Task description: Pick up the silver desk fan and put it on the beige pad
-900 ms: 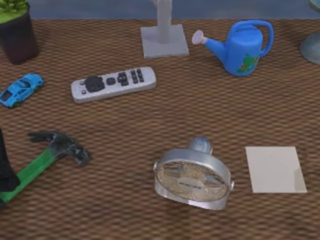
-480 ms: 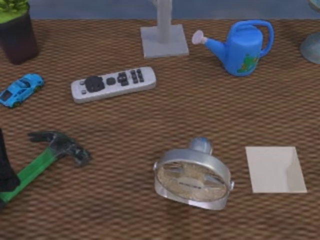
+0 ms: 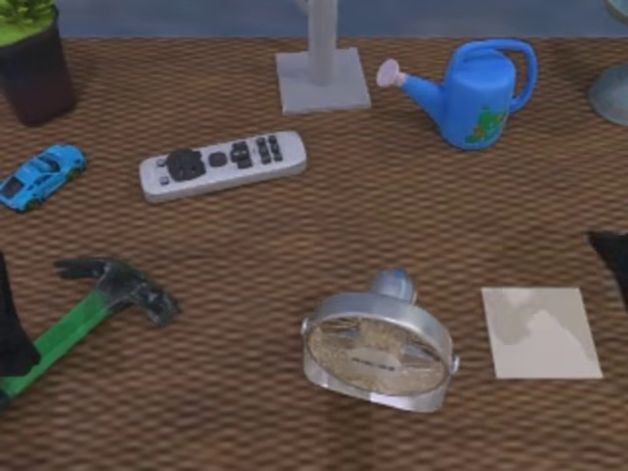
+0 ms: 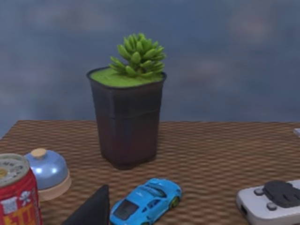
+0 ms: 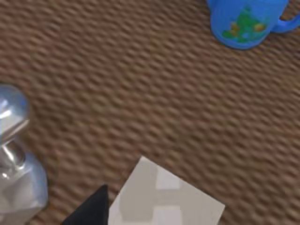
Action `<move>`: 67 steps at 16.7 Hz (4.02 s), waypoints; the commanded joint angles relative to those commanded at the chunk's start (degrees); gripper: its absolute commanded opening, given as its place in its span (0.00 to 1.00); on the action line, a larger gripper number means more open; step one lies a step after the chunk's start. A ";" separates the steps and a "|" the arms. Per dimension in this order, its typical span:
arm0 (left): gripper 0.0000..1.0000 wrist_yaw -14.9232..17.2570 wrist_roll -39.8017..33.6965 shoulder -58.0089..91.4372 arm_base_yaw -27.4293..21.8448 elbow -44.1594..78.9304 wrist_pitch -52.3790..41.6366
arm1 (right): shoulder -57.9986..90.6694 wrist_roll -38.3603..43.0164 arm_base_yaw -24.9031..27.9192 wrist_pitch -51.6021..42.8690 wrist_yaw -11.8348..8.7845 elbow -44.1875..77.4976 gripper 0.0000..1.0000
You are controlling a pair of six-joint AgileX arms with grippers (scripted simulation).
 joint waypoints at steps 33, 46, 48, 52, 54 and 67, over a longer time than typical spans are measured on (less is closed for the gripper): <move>1.00 0.00 0.00 0.00 0.00 0.00 0.00 | 62.59 -13.90 26.44 -34.85 0.07 46.55 1.00; 1.00 0.00 0.00 0.00 0.00 0.00 0.00 | 62.59 -13.90 26.44 -34.85 0.07 46.55 0.02; 1.00 0.00 0.00 0.00 0.00 0.00 0.00 | 62.59 -13.90 26.44 -34.85 0.07 46.55 0.00; 1.00 0.00 0.00 0.00 0.00 0.00 0.00 | 62.59 -13.90 26.44 -34.85 0.07 46.55 0.00; 1.00 0.00 0.00 0.00 0.00 0.00 0.00 | 62.59 -13.90 26.44 -34.85 0.07 46.55 0.00; 1.00 0.00 0.00 0.00 0.00 0.00 0.00 | 63.12 -13.93 26.79 -46.43 0.06 58.65 0.00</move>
